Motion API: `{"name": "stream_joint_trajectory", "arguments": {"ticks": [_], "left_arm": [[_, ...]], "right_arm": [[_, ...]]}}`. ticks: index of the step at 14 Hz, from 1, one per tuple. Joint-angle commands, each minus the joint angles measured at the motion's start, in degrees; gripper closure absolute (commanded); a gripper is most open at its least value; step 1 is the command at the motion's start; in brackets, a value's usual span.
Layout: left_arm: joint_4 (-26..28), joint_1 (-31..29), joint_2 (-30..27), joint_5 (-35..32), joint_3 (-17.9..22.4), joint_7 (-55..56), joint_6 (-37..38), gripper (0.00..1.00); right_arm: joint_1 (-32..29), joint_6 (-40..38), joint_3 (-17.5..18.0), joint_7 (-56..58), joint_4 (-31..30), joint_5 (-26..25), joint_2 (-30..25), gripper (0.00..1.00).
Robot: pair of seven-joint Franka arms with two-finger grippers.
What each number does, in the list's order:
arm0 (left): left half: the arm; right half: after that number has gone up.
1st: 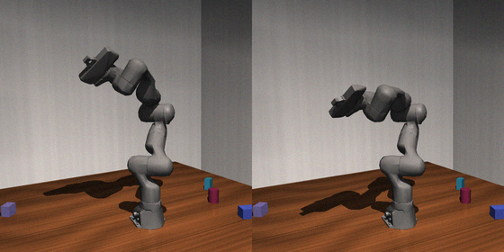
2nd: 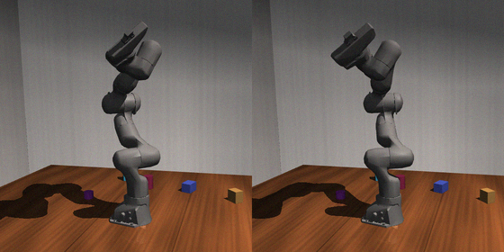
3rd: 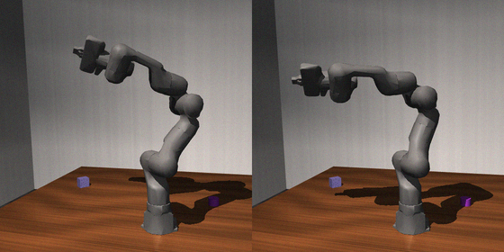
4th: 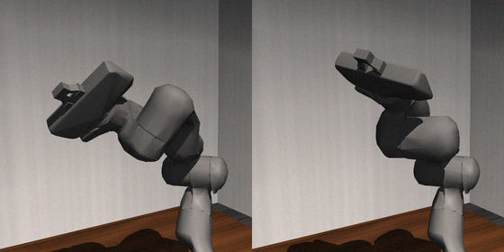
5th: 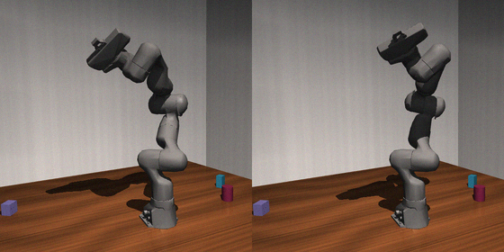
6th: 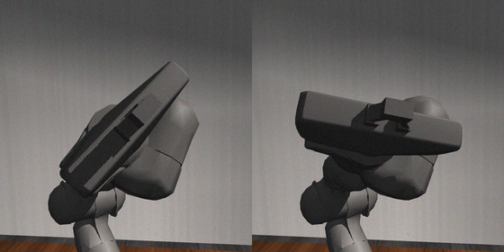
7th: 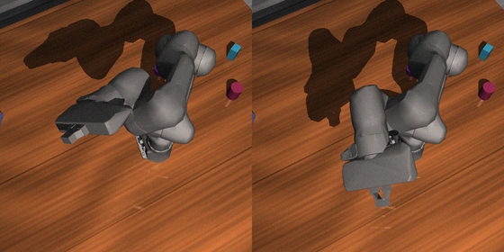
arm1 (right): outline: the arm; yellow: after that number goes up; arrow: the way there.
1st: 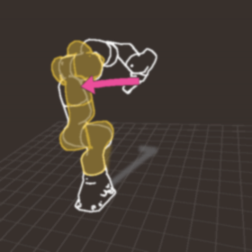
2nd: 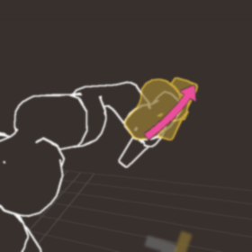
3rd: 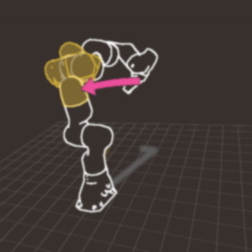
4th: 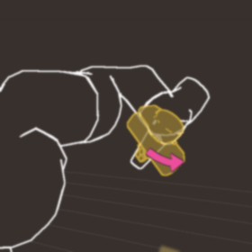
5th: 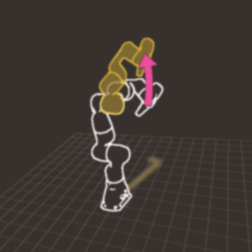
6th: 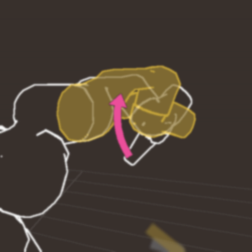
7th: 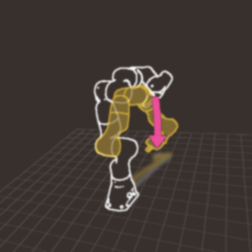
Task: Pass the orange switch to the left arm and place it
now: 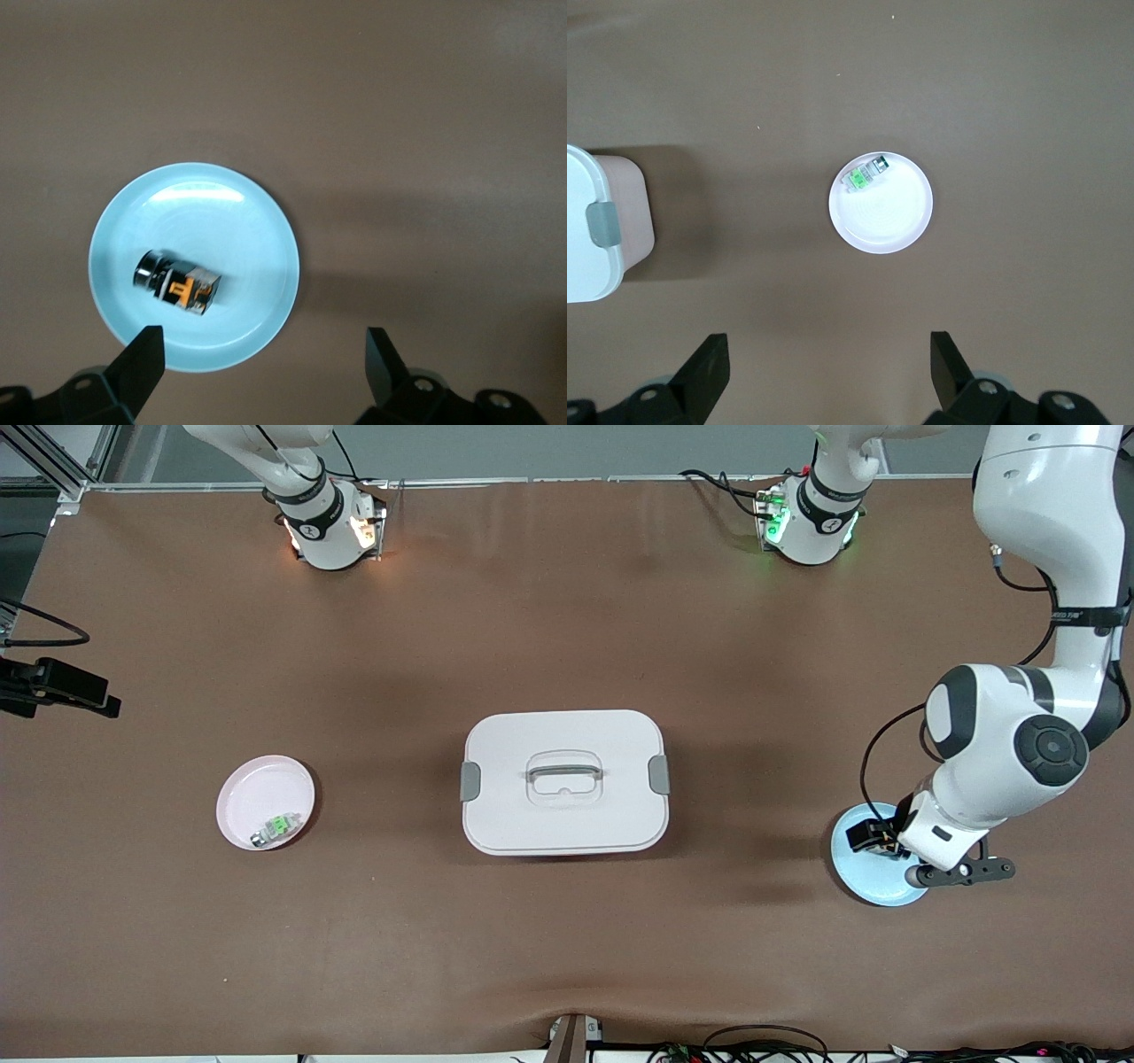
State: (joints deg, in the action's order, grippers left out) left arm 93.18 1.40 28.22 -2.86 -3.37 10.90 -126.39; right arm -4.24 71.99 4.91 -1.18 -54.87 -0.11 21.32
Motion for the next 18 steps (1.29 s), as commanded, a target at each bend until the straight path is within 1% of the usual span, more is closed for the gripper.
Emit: {"name": "stream_joint_trajectory", "arguments": {"ticks": [1,2,3,4,5,6,7,9,11,13,14,15,16,18], "left_arm": [[1.0,0.1,-5.5,0.2,0.6,-3.5,6.7,0.0],[1.0,-1.1,-7.2,0.3,0.6,-7.3,10.1,0.0],[1.4,-3.0,-8.6,0.2,0.1,-10.1,12.3,0.0],[2.6,-3.5,-10.3,0.3,-0.1,-11.6,12.9,0.0],[4.5,-3.5,-12.1,0.3,-0.1,-11.5,12.9,0.0],[5.9,-3.5,-13.8,0.4,-0.1,-11.2,12.9,0.0],[8.1,-3.5,-16.2,0.5,-0.1,-10.6,12.8,0.0],[13.1,-4.3,-22.0,1.4,-0.1,-10.4,12.1,0.0],[16.1,-4.2,-26.6,2.9,-0.2,-10.2,12.0,0.0],[20.4,-4.1,-31.2,4.1,-0.3,-9.6,10.8,0.0],[23.3,-4.0,-34.2,4.4,-0.7,-8.0,9.2,0.0],[25.9,-4.1,-36.6,4.5,-2.0,-6.9,7.8,0.0],[27.0,-4.1,-38.2,4.5,-3.0,-6.0,7.7,0.0],[27.1,-4.2,-39.8,4.5,-5.1,-4.7,8.2,0.0]], "right_arm": [[0.6,6.3,-1.4,1.2,-13.6,1.3,-9.0,0.0],[0.6,9.4,-1.5,1.3,-19.3,1.2,-12.2,0.0],[0.7,11.7,-1.6,1.3,-23.5,1.3,-14.9,0.0],[1.0,13.2,-1.7,1.4,-26.4,1.2,-16.7,0.0],[2.0,14.0,-2.4,1.4,-27.9,1.2,-17.7,0.0],[3.0,14.1,-3.8,1.6,-28.1,1.1,-17.8,0.0],[3.1,14.1,-4.1,1.9,-28.2,1.1,-17.9,0.0],[2.1,14.0,-4.2,4.4,-29.0,1.0,-18.2,0.0],[1.3,14.9,-4.2,4.5,-30.7,1.1,-19.5,0.0],[0.3,15.2,-4.0,4.3,-32.1,1.2,-20.3,0.0],[-0.1,15.2,-4.0,4.2,-32.7,1.5,-20.6,0.0],[-0.2,15.3,-4.2,4.2,-33.2,2.9,-21.2,0.0],[-0.3,15.5,-4.3,3.8,-33.4,3.8,-21.6,0.0],[-0.4,15.3,-4.2,3.6,-32.8,3.8,-21.8,0.0]]}}
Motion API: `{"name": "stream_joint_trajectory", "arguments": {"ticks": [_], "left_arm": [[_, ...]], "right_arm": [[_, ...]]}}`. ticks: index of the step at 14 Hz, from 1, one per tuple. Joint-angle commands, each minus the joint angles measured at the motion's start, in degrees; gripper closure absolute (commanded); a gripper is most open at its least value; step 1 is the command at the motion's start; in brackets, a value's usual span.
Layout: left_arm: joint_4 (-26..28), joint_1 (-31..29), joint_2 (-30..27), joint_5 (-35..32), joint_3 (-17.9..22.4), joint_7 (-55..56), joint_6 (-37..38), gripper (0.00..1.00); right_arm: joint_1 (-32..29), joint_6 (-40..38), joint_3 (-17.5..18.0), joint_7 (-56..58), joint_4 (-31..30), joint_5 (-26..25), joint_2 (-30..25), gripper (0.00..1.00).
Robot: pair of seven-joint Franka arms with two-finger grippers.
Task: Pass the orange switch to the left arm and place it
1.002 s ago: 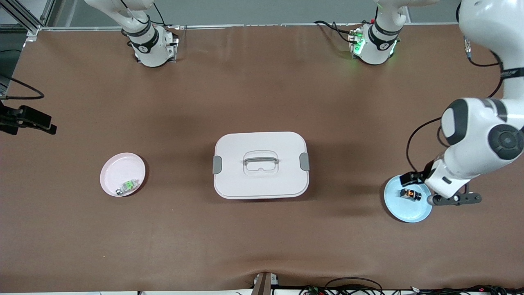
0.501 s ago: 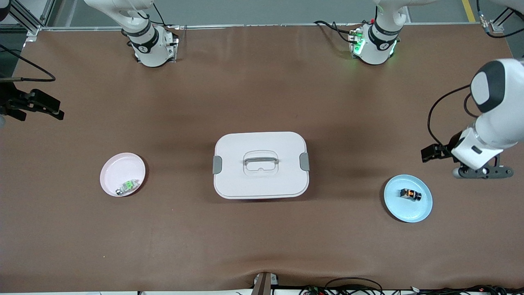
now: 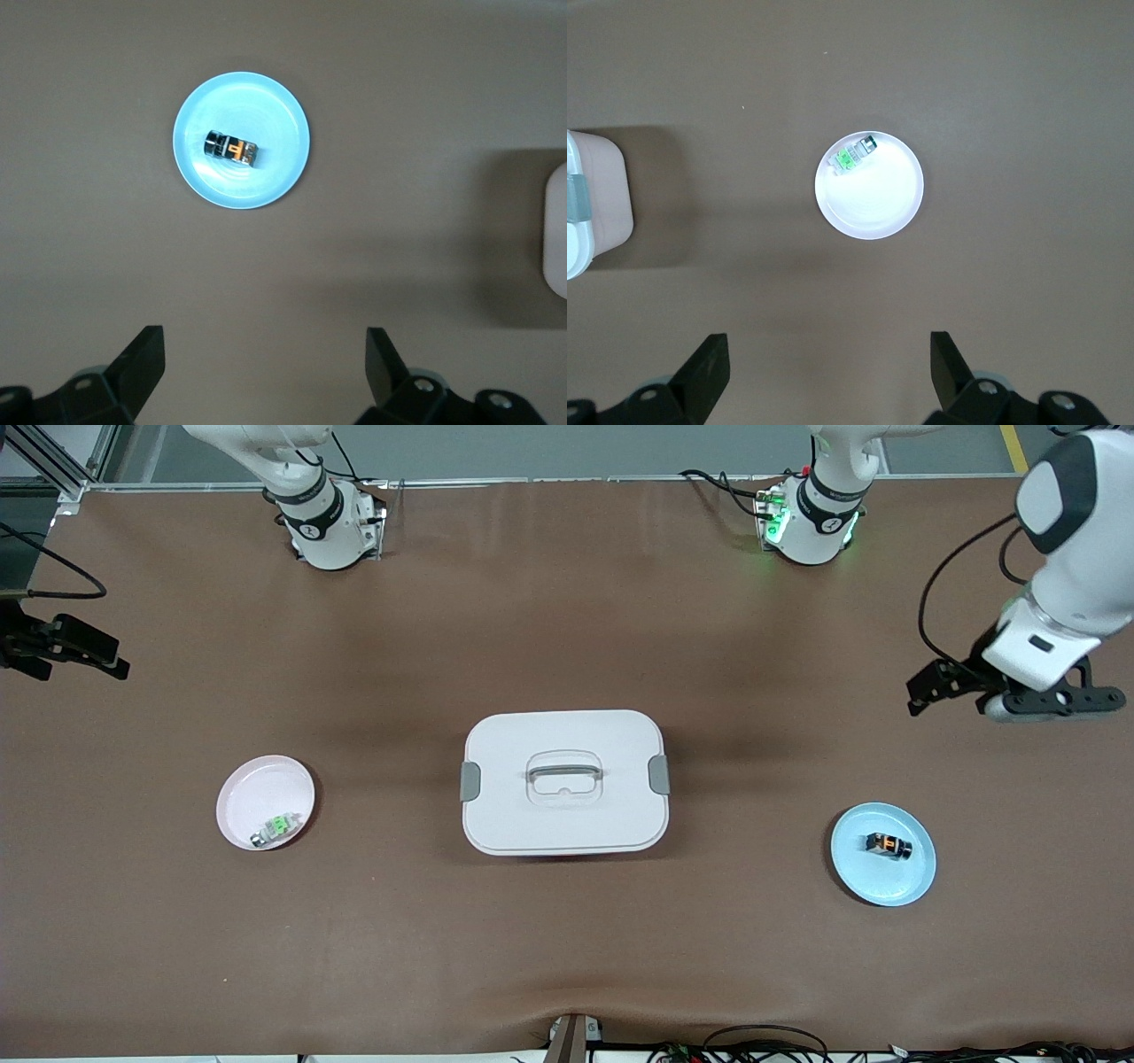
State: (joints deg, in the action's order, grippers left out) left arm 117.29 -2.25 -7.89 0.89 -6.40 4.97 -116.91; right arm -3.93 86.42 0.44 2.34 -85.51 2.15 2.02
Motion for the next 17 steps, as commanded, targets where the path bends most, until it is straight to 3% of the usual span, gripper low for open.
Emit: {"name": "stream_joint_trajectory", "arguments": {"ticks": [1,5,10,13,16,17], "left_arm": [[2.9,-0.6,-4.5,0.8,-2.7,2.1,-1.1,0.0],[-5.1,-0.7,-1.3,0.8,-2.5,2.2,0.4,0.0],[-23.5,0.0,10.2,0.5,-1.9,2.3,12.0,0.0],[-25.5,1.1,11.7,0.4,-1.2,2.3,12.5,0.0],[-25.8,8.4,10.9,0.3,7.6,2.2,14.1,0.0],[-26.1,8.3,10.6,0.3,7.8,2.2,14.6,0.0]], "right_arm": [[-0.7,0.6,0.3,0.1,-1.6,1.6,-2.4,0.0],[-0.5,1.0,0.6,-4.5,-0.6,0.8,-2.1,0.0],[-0.9,0.8,0.6,-6.1,0.0,1.0,-2.1,0.0],[-1.3,0.5,0.4,-3.3,0.9,1.1,-1.9,0.0],[-1.4,0.4,0.4,-3.1,1.6,1.6,-1.8,0.0],[-1.3,0.4,0.4,-3.1,1.6,1.5,-1.8,0.0]]}}
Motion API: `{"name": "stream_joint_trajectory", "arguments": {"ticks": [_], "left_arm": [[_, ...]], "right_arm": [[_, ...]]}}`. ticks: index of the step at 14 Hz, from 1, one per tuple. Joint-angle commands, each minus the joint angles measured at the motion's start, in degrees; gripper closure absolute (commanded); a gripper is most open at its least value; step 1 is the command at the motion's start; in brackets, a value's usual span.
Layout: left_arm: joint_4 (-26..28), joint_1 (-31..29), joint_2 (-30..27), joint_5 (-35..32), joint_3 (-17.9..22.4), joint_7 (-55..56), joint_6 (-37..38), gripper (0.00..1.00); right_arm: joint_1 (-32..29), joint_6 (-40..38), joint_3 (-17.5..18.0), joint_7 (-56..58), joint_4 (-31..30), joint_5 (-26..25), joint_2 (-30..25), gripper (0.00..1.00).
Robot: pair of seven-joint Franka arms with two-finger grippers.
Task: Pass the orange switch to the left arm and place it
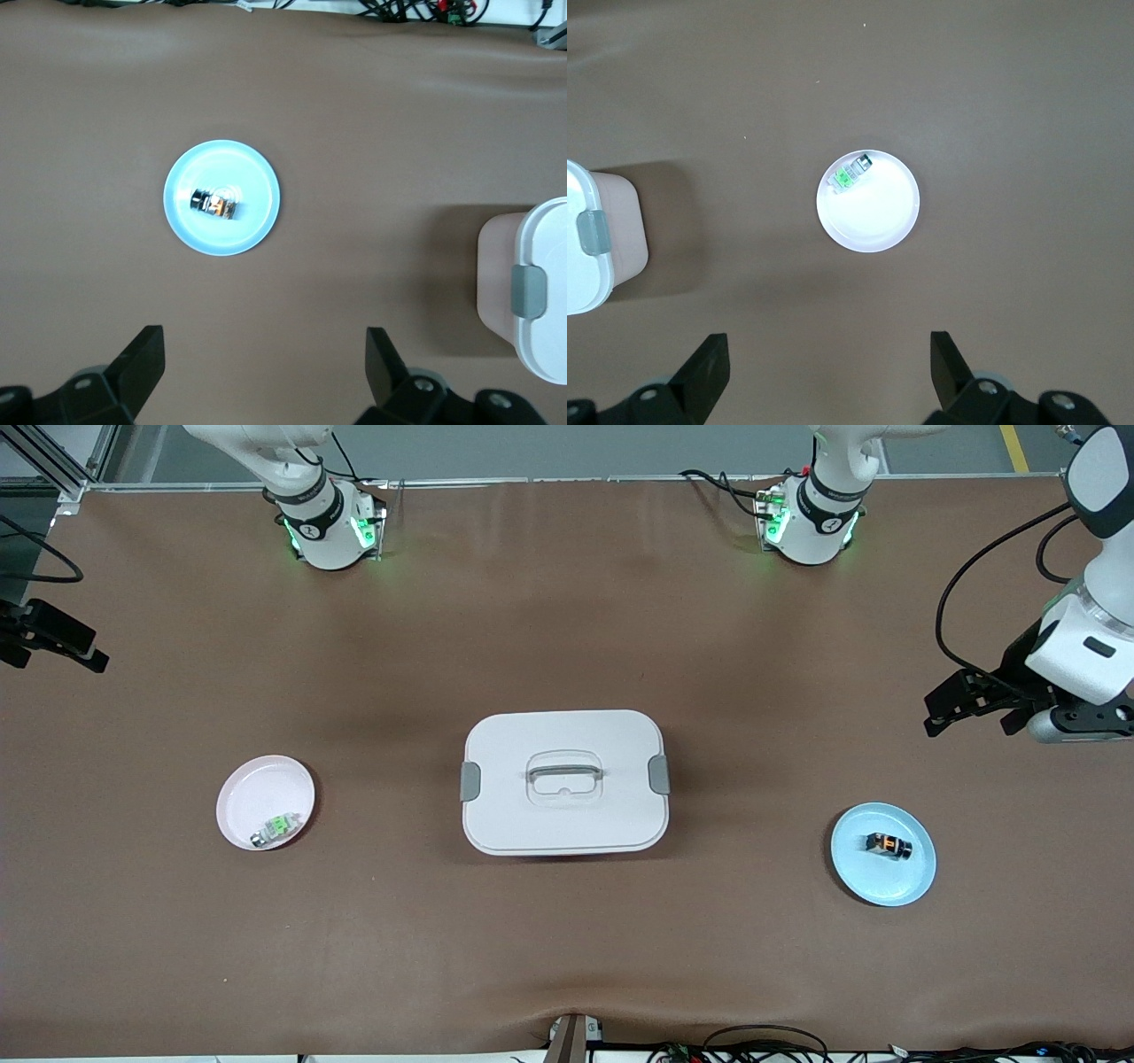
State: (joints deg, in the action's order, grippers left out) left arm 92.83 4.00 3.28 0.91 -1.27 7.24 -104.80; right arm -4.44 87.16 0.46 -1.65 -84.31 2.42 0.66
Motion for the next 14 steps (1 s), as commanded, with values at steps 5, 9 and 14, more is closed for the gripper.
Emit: {"name": "stream_joint_trajectory", "arguments": {"ticks": [5,9,14], "left_arm": [[-0.2,1.8,-5.6,0.3,2.7,0.0,7.6,0.0],[7.4,1.3,-13.2,0.5,2.8,-0.1,7.6,0.0],[12.4,1.3,-16.5,0.5,2.7,0.1,4.2,0.0]], "right_arm": [[-0.7,-0.5,0.6,1.0,0.5,0.4,-0.5,0.0],[-0.5,-0.5,0.7,1.0,0.5,-0.8,-0.5,0.0],[0.0,-0.6,0.8,1.0,0.5,-4.1,-0.5,0.0]]}}
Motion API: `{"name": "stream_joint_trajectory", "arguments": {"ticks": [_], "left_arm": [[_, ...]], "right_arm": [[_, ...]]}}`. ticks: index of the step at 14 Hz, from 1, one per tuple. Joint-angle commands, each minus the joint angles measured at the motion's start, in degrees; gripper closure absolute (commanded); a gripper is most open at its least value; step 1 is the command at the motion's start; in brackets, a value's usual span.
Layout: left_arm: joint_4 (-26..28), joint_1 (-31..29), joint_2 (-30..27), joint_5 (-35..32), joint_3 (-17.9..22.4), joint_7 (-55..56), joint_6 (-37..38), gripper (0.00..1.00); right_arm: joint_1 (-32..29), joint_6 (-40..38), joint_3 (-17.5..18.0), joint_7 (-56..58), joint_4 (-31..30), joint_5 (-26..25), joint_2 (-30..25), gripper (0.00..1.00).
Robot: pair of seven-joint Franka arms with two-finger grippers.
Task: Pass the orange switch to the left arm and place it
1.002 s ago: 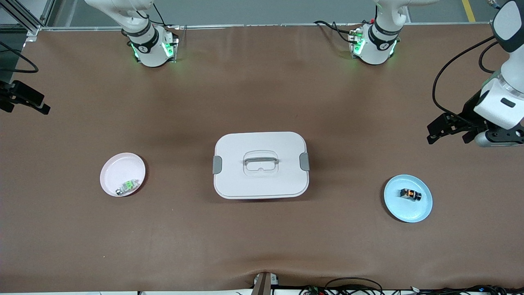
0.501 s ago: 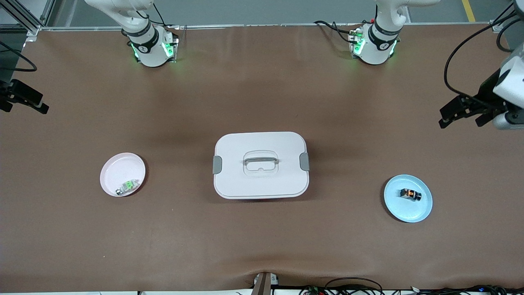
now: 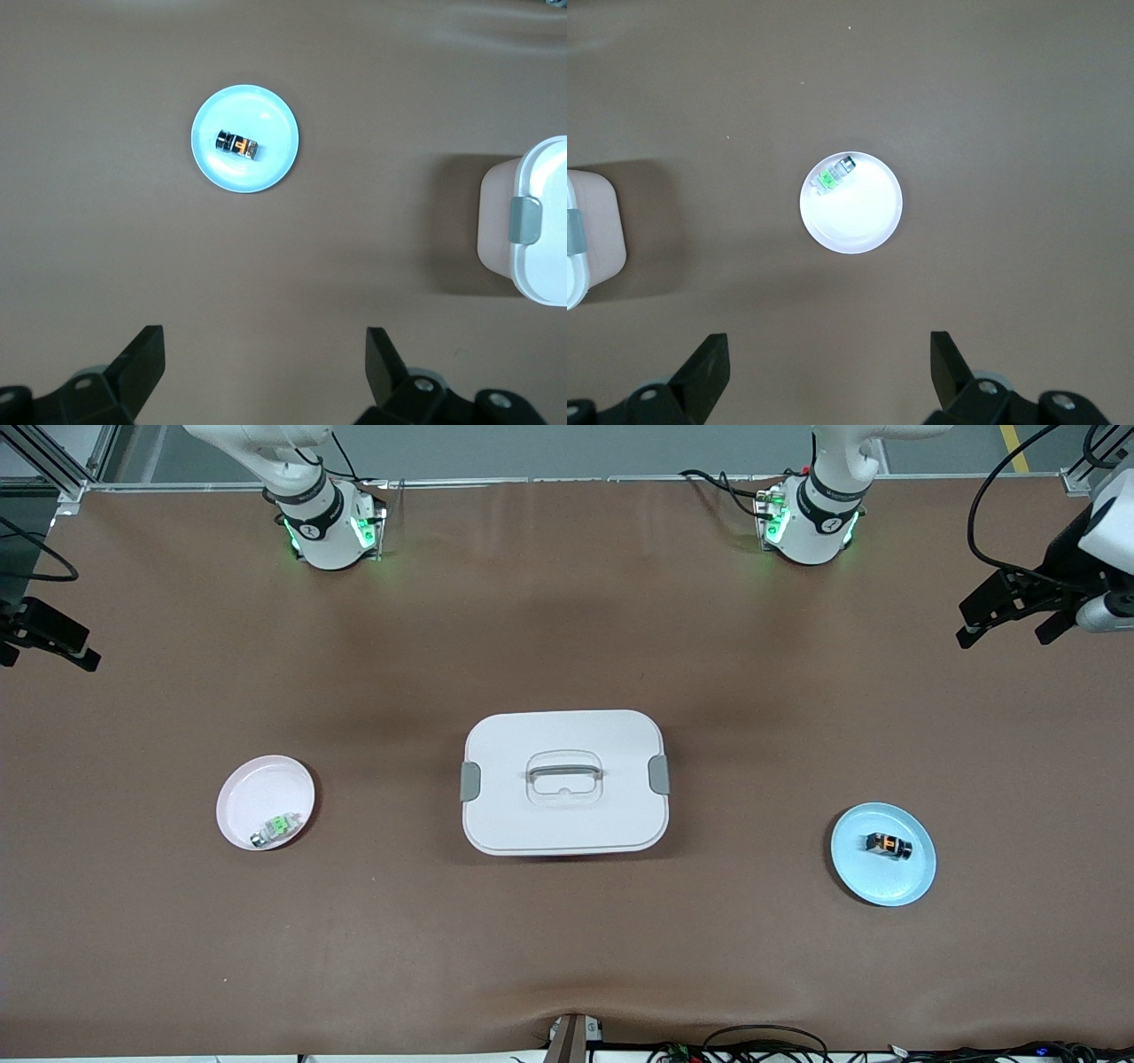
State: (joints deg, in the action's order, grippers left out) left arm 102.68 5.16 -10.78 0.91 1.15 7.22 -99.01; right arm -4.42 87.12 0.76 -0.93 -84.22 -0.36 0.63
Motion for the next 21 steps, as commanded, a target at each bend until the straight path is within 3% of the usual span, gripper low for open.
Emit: {"name": "stream_joint_trajectory", "arguments": {"ticks": [1,10,15,21], "left_arm": [[1.7,0.1,-2.0,0.5,0.3,0.1,-1.6,0.0],[-1.0,0.3,2.6,0.0,0.0,-1.1,-0.8,0.0],[-5.2,1.3,3.2,0.1,-0.3,-2.4,9.1,0.0],[-6.5,0.8,4.1,0.0,-1.2,-2.2,9.3,0.0]], "right_arm": [[0.5,-0.5,0.5,0.2,0.4,-1.3,-0.5,0.0],[0.5,-1.1,0.5,-0.2,0.4,-0.5,-0.5,0.0],[0.5,-1.1,0.4,-0.2,0.4,-0.4,-0.5,0.0],[0.4,-1.1,0.4,-0.2,0.4,-0.4,-0.5,0.0]]}}
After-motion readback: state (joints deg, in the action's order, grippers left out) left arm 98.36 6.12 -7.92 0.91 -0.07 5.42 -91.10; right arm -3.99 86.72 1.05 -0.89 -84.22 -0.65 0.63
